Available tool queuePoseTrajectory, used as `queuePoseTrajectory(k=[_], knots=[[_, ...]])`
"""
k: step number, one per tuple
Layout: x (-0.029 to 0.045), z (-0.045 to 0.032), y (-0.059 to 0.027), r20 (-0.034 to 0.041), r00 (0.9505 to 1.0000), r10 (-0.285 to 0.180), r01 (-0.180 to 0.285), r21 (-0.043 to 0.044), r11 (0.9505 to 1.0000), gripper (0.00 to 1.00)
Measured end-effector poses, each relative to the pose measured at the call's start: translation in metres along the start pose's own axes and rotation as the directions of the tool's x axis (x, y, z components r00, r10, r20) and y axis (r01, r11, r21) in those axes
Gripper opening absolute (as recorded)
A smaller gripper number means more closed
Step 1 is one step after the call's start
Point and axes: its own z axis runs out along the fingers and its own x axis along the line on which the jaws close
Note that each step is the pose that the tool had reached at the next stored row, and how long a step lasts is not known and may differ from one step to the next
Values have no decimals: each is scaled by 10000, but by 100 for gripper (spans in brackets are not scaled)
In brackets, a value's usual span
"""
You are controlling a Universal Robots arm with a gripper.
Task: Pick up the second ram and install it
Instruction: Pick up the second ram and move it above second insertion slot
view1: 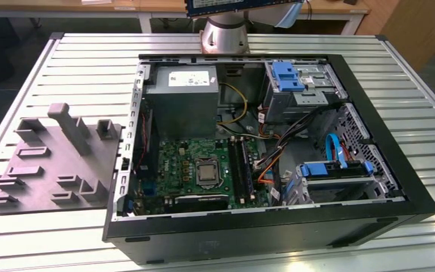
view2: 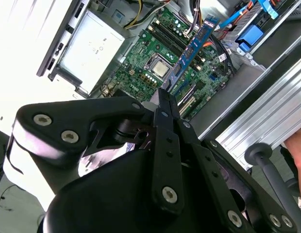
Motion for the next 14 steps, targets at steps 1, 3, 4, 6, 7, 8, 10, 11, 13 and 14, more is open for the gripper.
queuePoseTrajectory(k=[1,3,4,6,7,8,10,11,13,14], knots=[[1,7,0,0,10000,0,0,0,10000,11],[3,20,1,0,10000,0,0,0,10000,11],[4,27,2,1,10000,0,0,0,10000,11],[5,40,3,1,10000,0,0,0,10000,11],[6,46,3,0,10000,0,0,0,10000,11],[7,52,4,0,10000,0,0,0,10000,11],[9,65,5,0,10000,0,0,-1,10000,11],[9,72,5,0,10000,0,0,0,10000,11],[11,85,6,0,10000,0,0,0,10000,11],[12,91,7,0,10000,0,0,0,10000,11]])
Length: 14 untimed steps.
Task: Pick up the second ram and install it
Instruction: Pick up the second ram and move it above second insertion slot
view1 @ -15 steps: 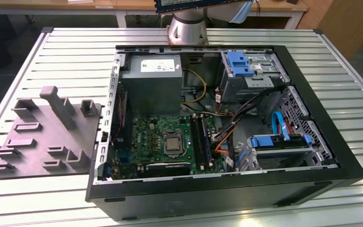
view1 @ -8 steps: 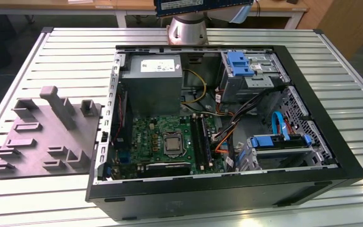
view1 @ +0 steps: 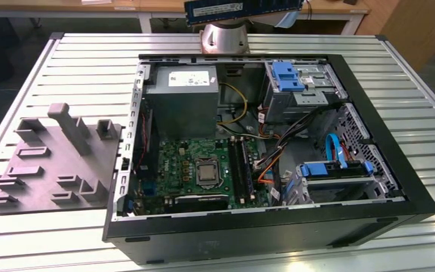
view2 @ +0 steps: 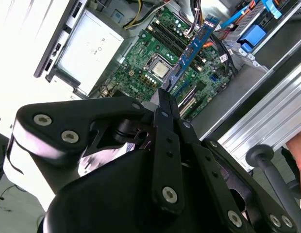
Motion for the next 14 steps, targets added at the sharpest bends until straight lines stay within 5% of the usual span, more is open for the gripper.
queuePoseTrajectory(k=[14], knots=[[12,90,6,0,10000,0,0,-1,10000,11]])
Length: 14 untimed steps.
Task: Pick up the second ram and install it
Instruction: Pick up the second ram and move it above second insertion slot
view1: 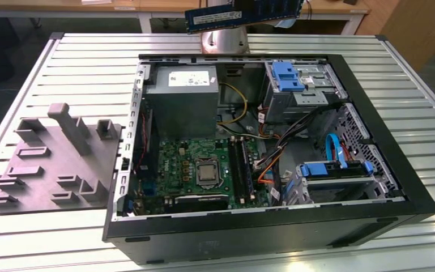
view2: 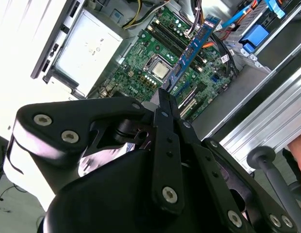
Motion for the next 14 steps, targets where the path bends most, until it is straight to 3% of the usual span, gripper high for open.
queuePoseTrajectory(k=[14], knots=[[15,115,8,0,10000,0,0,0,10000,11]])
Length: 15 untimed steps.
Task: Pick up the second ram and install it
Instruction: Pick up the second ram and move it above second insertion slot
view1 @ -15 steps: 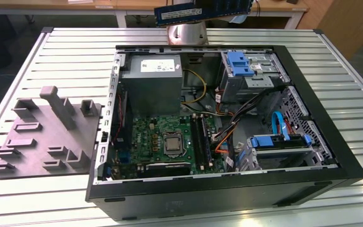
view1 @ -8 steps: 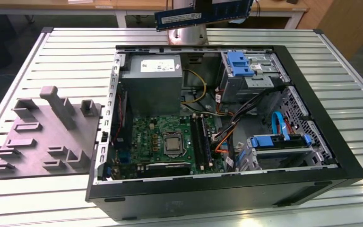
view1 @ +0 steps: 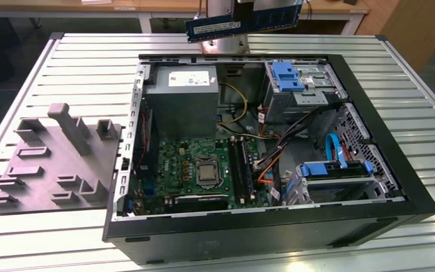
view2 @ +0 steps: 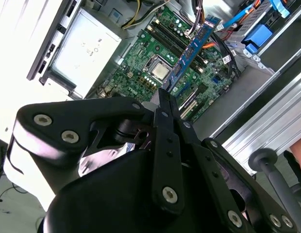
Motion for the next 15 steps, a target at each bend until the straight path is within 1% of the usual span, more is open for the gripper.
queuePoseTrajectory(k=[15], knots=[[15,118,8,-4,10000,0,0,-1,10000,11]])
